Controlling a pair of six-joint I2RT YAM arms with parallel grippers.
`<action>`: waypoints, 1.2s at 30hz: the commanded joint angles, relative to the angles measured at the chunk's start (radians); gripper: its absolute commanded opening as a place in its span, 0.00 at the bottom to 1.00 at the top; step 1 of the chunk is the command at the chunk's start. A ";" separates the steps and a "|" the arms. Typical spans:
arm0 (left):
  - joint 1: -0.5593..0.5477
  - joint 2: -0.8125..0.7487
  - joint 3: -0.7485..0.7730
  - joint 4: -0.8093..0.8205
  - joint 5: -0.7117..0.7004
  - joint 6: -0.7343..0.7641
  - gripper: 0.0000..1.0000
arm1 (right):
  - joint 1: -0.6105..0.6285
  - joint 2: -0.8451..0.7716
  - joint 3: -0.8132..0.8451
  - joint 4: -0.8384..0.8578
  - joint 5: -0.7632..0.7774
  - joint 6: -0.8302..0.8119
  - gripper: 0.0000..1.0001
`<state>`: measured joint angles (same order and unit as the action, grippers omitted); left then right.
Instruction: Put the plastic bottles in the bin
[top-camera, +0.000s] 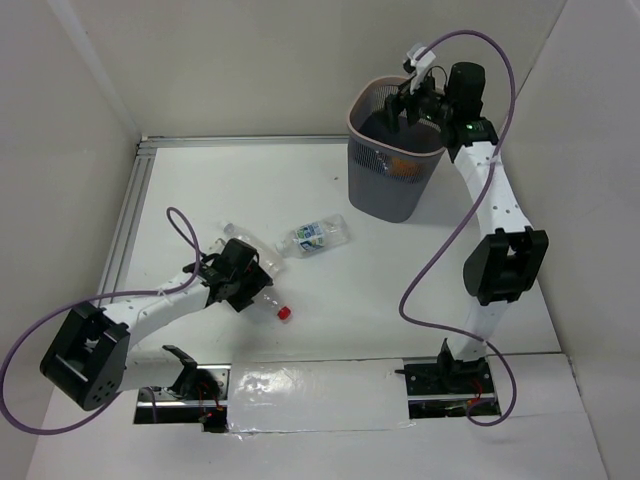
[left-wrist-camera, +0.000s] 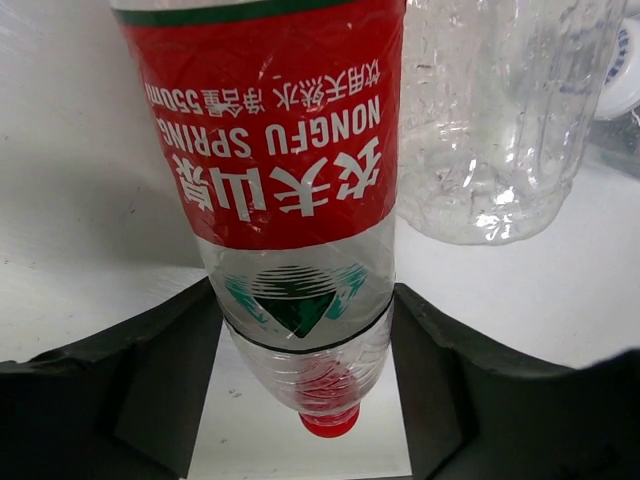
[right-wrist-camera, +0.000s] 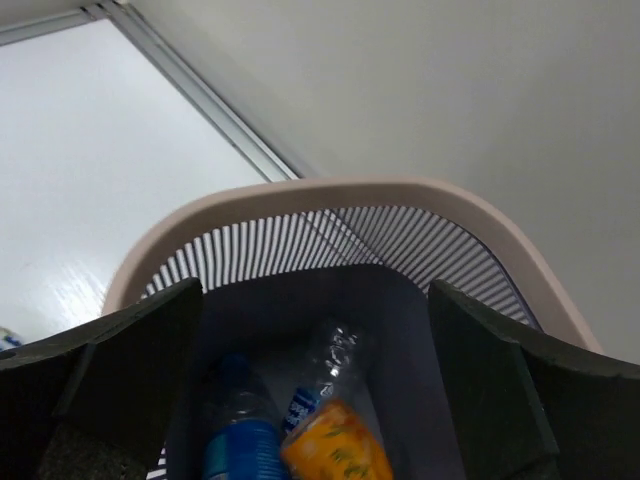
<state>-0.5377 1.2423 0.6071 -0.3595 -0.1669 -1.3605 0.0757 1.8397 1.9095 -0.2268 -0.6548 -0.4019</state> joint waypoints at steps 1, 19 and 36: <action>-0.014 0.016 -0.009 0.017 -0.014 0.017 0.74 | -0.001 -0.102 -0.021 -0.009 -0.103 0.025 1.00; -0.166 -0.260 0.161 -0.314 -0.005 0.234 0.00 | -0.001 -0.375 -0.374 -0.410 -0.548 -0.430 1.00; -0.125 0.055 0.796 0.361 0.124 0.650 0.00 | 0.076 -0.597 -0.819 -0.520 -0.287 -0.788 0.20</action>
<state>-0.6838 1.1797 1.2915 -0.2874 -0.1276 -0.8326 0.1219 1.3373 1.1549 -0.7071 -1.0397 -1.0687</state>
